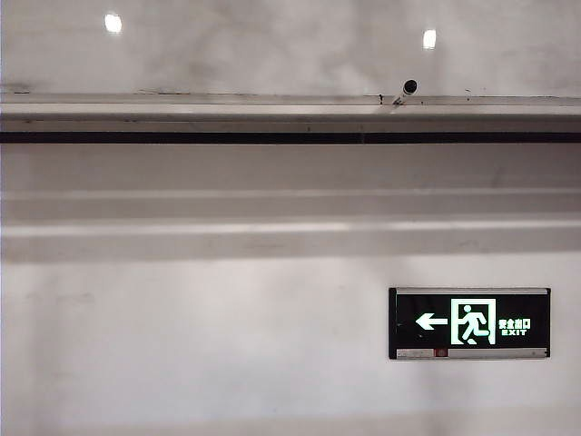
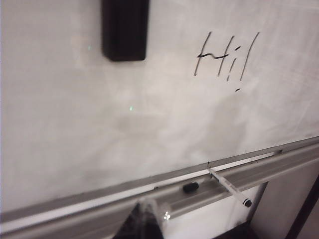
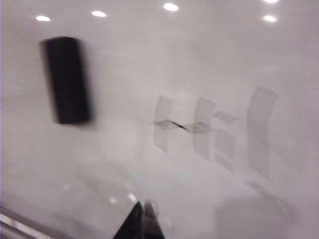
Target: Wipe the whiteboard clean using the black magnetic whiteboard eraser attached to the whiteboard.
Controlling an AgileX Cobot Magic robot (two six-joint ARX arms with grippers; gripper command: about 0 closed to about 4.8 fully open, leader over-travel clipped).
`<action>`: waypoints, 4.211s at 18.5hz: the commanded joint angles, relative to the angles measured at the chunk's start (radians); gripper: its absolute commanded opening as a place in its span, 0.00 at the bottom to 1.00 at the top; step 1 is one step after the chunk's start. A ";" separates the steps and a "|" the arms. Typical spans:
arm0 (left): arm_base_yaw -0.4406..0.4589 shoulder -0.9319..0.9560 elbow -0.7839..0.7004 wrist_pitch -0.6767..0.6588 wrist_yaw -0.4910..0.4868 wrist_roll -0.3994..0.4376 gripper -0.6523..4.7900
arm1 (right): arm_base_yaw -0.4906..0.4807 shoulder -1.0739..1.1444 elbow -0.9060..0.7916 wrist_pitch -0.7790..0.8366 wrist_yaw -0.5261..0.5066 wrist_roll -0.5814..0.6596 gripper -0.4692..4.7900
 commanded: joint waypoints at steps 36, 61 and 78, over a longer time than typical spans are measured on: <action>-0.212 0.790 0.470 0.760 -0.581 0.036 1.00 | 0.080 0.000 0.145 -0.048 -0.032 -0.040 0.08; -0.249 0.936 0.651 0.746 -0.688 0.154 0.69 | 0.079 -0.011 0.145 -0.038 -0.058 -0.040 0.08; -0.264 0.942 0.651 0.450 -0.381 0.343 0.28 | 0.079 -0.014 0.145 -0.008 -0.058 -0.040 0.08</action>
